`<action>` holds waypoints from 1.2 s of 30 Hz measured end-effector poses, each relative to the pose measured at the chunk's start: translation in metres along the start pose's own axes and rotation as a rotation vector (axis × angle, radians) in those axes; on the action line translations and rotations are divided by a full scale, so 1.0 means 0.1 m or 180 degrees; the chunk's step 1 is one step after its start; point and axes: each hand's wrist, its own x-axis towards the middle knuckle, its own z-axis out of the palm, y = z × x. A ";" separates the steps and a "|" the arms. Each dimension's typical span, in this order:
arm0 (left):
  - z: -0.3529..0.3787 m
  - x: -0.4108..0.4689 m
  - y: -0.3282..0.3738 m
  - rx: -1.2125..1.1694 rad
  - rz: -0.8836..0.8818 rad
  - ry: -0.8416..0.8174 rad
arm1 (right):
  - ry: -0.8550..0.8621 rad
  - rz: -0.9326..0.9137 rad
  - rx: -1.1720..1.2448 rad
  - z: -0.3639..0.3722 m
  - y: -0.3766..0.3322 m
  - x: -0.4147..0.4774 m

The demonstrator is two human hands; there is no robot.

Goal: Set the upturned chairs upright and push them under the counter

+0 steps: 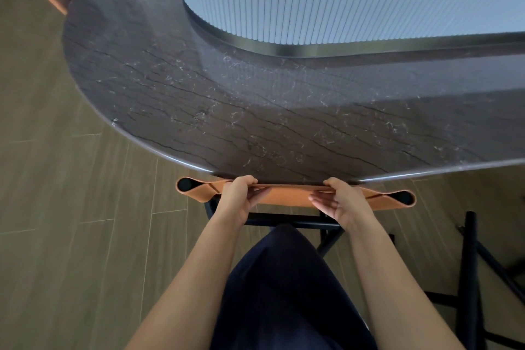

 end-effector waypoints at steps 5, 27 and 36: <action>0.01 -0.05 -0.01 -0.0105 -0.0184 0.0122 | 0.0023 0.0087 0.0081 -0.04 0.07 -0.03; -0.28 -0.28 -0.47 0.0135 -0.0729 0.0249 | -0.0034 0.0395 0.0629 -0.41 0.59 -0.22; -0.49 -0.52 -0.68 -0.0103 -0.0299 -0.0028 | -0.0265 0.0046 0.0073 -0.78 0.66 -0.40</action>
